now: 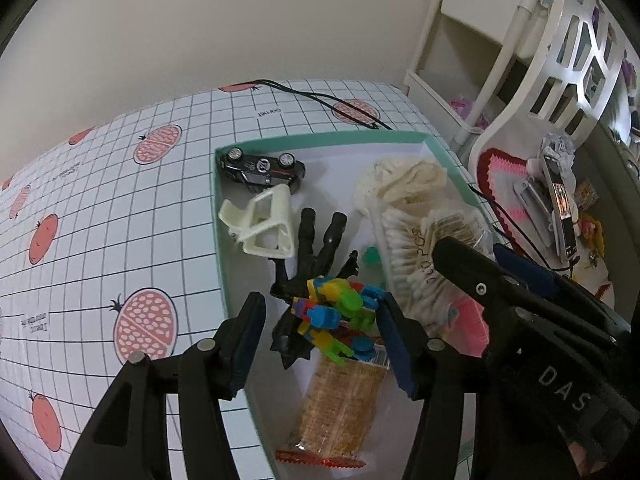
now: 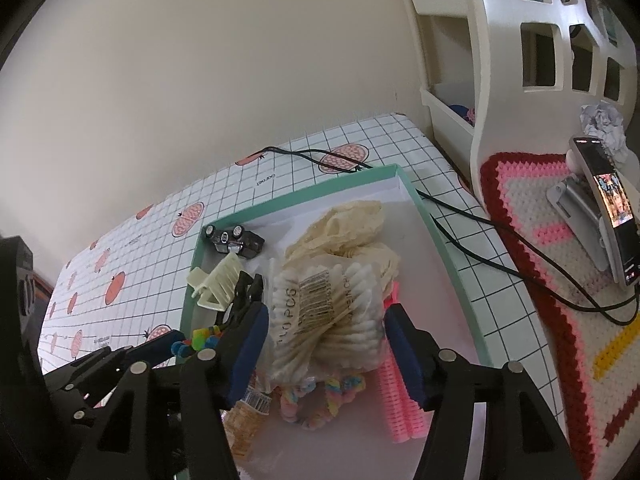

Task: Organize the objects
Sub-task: 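Lower both items into the tray and open both tools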

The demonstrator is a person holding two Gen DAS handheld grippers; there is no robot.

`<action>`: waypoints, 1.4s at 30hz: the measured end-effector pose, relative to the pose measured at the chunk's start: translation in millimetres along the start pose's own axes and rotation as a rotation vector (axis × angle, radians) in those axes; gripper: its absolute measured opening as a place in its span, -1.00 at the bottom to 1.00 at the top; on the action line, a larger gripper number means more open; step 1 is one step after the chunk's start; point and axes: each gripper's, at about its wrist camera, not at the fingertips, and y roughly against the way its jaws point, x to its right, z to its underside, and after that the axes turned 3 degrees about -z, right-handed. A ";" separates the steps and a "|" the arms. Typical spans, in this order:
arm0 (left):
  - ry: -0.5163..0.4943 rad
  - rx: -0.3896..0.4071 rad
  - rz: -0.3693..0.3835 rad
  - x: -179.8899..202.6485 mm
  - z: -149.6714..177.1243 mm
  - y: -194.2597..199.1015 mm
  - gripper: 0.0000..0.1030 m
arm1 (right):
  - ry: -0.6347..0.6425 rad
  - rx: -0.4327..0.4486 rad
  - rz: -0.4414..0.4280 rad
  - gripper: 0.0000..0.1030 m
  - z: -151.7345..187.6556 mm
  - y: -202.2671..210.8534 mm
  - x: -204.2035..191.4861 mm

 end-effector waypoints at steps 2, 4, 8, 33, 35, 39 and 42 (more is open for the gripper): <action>0.009 0.004 -0.001 -3.7 -0.6 2.9 0.14 | 0.002 0.006 0.000 0.26 -0.4 1.8 -0.2; 0.015 0.009 -0.001 -6.4 -0.4 5.2 0.15 | 0.000 0.005 -0.003 0.26 -0.5 1.4 -0.6; 0.020 0.006 -0.007 -10.0 0.3 5.9 0.15 | 0.002 0.000 0.003 0.27 0.1 -0.1 -0.9; 0.021 -0.007 -0.011 -19.5 1.4 4.1 0.58 | -0.004 -0.003 0.023 0.36 0.5 -1.3 -0.2; 0.022 0.002 -0.012 -20.5 0.2 6.8 0.59 | -0.009 0.006 0.023 0.36 -0.3 0.9 0.1; 0.026 0.017 -0.026 -24.5 -2.3 12.5 0.59 | -0.015 0.014 0.021 0.36 -1.4 3.5 1.8; 0.056 0.038 -0.020 -32.7 -4.5 19.3 0.59 | -0.011 0.009 0.033 0.36 -1.0 2.7 2.0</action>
